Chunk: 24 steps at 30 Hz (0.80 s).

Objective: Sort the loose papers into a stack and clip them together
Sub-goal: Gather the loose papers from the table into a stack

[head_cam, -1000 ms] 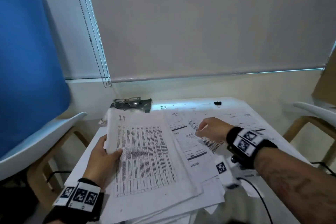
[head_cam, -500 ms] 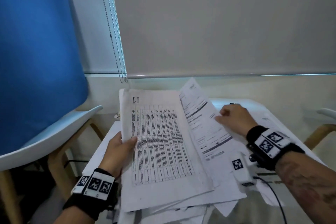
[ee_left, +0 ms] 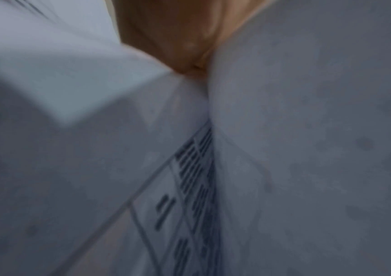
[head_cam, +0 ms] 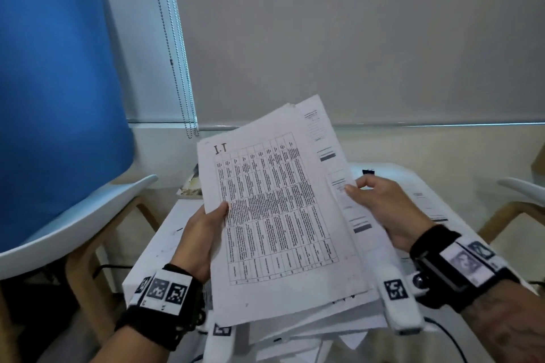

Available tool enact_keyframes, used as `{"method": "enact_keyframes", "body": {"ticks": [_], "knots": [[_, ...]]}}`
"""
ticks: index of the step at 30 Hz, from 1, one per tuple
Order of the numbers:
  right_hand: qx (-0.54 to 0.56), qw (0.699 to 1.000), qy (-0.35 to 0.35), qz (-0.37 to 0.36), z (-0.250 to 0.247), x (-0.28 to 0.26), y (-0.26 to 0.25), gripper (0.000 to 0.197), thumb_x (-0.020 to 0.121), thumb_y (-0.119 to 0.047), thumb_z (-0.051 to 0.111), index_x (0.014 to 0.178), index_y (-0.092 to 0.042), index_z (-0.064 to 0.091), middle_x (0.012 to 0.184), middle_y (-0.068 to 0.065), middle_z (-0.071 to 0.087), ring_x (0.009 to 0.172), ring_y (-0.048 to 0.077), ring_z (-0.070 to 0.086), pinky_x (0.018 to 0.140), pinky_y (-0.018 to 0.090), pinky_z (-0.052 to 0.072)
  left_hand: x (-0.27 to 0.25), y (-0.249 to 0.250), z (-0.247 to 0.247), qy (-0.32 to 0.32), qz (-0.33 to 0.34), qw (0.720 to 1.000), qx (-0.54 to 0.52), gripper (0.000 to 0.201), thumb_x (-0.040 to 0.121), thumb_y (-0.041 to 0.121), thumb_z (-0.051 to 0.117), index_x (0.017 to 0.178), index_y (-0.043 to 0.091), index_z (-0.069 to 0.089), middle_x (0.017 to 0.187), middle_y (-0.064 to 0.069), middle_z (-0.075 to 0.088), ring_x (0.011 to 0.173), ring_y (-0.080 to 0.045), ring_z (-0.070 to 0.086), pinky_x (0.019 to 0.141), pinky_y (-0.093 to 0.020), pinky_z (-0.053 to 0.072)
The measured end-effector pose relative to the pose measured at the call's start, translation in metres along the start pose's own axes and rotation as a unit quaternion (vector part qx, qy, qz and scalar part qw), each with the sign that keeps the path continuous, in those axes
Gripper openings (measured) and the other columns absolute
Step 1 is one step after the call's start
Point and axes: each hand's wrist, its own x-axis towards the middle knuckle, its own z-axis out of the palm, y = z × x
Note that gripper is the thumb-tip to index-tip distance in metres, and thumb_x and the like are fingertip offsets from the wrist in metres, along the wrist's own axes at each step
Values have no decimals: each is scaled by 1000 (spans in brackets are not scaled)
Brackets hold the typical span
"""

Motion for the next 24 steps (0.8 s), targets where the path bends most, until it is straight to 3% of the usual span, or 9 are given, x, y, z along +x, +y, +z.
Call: {"method": "enact_keyframes", "body": {"ticks": [4,7,9,11,14,16,20,22,24], "knots": [[-100,991,-76,43,6,-1,6,23,97,-27,61,83,-13,72,79,7,74,59,17,64,51,26,50,5,-6,-6,72,33,984,160,25,93,14,64,117,10,64,106,-15,77,88,-29,77,81,-46,60],[-168,984,-12,57,-26,13,10,29,96,-32,62,95,-4,69,94,19,75,62,20,63,51,26,50,4,-8,-13,96,22,974,205,24,91,7,66,115,4,64,89,-10,78,73,-23,76,71,-35,60],[-218,972,23,83,-52,19,15,24,93,-31,66,94,-7,68,102,20,74,66,20,62,52,25,49,-2,-9,-12,92,11,970,224,11,93,0,61,103,2,66,73,-3,76,55,-14,74,49,-22,57],[-281,950,23,137,-68,21,23,23,91,-31,69,98,-9,66,106,16,71,73,20,63,59,28,52,-7,-9,-11,88,9,969,232,10,95,-1,59,102,4,65,76,-5,73,50,-12,71,38,-17,50],[-358,915,-13,183,-67,22,33,28,88,-35,72,103,-12,64,104,10,70,81,20,66,63,28,54,0,-14,-12,86,-1,966,242,14,95,1,60,107,3,67,92,-14,75,73,-24,72,56,-29,58],[-351,919,-31,178,-52,24,36,31,86,-35,74,103,-11,64,93,9,74,67,16,67,56,24,54,3,-16,-12,87,-9,967,241,16,95,1,59,109,2,67,100,-18,75,80,-29,72,68,-35,57],[-296,934,-54,194,-13,25,44,25,87,-23,75,90,-1,64,71,11,65,45,13,57,44,18,46,1,-14,-11,81,-18,966,243,14,97,4,57,109,4,65,93,-12,74,77,-25,71,55,-28,55],[-319,927,-57,191,0,28,50,25,86,-21,75,75,-10,56,63,8,53,45,15,51,46,20,45,0,-14,-12,75,-22,969,235,14,98,4,56,110,3,64,92,-11,73,77,-25,71,50,-27,55],[-359,919,-47,155,6,33,55,33,83,-20,76,66,-15,48,63,4,48,53,17,49,56,24,43,2,-16,-14,73,-24,970,230,18,98,4,56,113,2,65,97,-14,74,83,-29,72,60,-31,57]]}}
